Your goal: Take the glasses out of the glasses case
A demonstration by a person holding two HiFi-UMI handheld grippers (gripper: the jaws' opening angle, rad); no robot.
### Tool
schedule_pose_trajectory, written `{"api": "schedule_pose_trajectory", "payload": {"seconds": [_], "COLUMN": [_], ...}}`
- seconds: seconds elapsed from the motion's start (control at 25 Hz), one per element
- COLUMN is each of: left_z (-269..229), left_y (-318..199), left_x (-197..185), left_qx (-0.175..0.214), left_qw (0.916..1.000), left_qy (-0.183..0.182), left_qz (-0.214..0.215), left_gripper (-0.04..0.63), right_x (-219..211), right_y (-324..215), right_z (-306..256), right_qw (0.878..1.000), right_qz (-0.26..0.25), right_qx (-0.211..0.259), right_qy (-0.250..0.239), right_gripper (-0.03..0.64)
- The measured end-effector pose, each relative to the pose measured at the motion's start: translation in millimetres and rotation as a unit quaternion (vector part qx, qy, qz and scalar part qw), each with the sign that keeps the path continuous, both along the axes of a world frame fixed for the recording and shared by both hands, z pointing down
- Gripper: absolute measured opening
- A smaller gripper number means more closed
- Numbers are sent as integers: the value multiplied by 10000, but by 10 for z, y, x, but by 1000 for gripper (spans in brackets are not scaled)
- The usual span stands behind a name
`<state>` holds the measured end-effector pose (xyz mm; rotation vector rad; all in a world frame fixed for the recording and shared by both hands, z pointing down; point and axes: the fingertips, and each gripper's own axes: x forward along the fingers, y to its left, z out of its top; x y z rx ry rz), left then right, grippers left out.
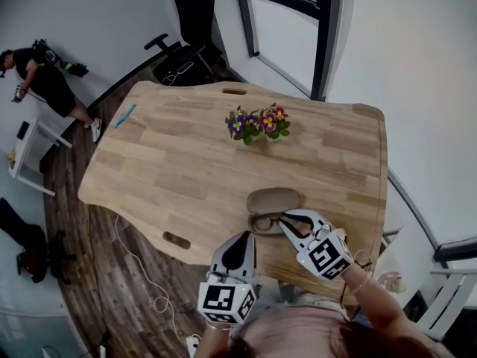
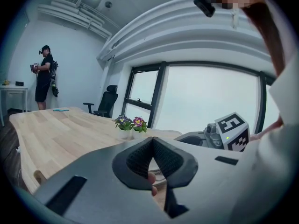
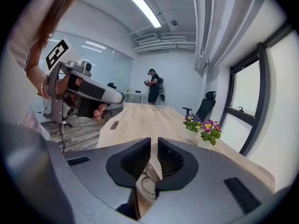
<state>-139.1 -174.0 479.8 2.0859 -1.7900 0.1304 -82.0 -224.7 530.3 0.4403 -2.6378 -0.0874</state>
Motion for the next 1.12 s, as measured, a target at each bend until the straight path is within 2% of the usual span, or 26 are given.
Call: {"api": "schedule_pose_trajectory", "payload": {"seconds": [0.6,1.12], "left_z": [174,293], "left_y": [-192,-304], "left_x": [-63,-178], "left_qx": [-172,-314], "left_qw": [9995,9988], "left_qy": [50,129], "left_qz": [245,357], "left_gripper": [1,1], "right_x": [-141,-250], "right_y": [-78,-106], "right_z": [524,950], "right_qw": [9968,9876], "right_qz": [-375,-721], "right_qx": [-78,-52], "right_qy": [706,1396], "right_gripper": [29,37]}}
